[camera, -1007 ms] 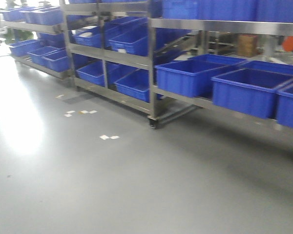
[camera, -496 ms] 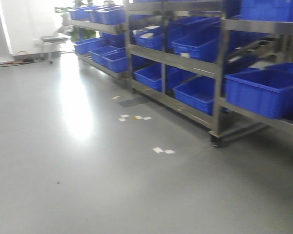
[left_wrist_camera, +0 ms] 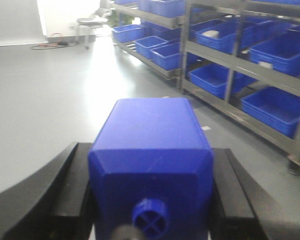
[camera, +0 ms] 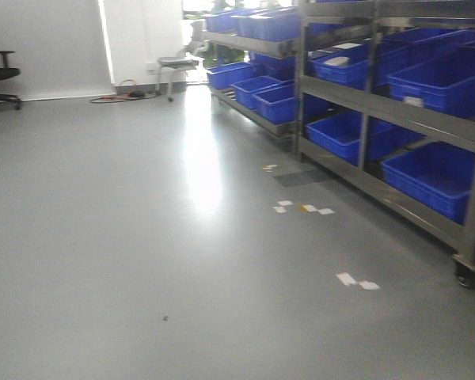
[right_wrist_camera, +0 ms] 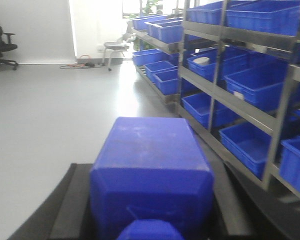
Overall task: Pick and sort blue part to right shelf
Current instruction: 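Drive along the aisle carrying both blue parts, then drive toward the end of the aisle holding both parts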
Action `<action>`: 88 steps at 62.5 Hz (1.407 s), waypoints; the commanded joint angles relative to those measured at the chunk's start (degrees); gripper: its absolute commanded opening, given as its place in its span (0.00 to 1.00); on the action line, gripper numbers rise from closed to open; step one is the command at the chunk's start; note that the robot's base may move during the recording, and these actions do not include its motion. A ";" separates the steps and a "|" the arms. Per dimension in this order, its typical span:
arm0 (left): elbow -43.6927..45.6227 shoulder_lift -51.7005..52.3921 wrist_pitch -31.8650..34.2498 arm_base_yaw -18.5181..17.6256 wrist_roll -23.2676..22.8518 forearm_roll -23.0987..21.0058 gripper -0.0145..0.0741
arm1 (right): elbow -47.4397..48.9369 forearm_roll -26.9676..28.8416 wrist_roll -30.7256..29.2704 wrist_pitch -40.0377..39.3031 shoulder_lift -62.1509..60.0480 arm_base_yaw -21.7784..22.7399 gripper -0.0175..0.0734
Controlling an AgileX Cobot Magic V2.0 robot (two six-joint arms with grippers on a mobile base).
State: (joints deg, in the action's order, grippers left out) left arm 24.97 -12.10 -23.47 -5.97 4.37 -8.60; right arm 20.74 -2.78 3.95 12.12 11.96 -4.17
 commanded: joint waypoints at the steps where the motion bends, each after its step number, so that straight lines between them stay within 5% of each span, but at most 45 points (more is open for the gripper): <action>1: 1.72 -0.55 4.81 -0.11 0.03 -0.22 0.54 | 1.43 -0.54 -0.33 -5.58 0.46 0.45 0.66; 88: 1.72 -0.55 4.72 -0.11 0.03 -0.22 0.54 | 1.43 -0.54 -0.33 -5.58 0.46 0.45 0.66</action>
State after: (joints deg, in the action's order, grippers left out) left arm 24.97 -12.10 -23.47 -5.97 4.37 -8.60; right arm 20.65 -2.78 3.95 12.12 11.96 -4.17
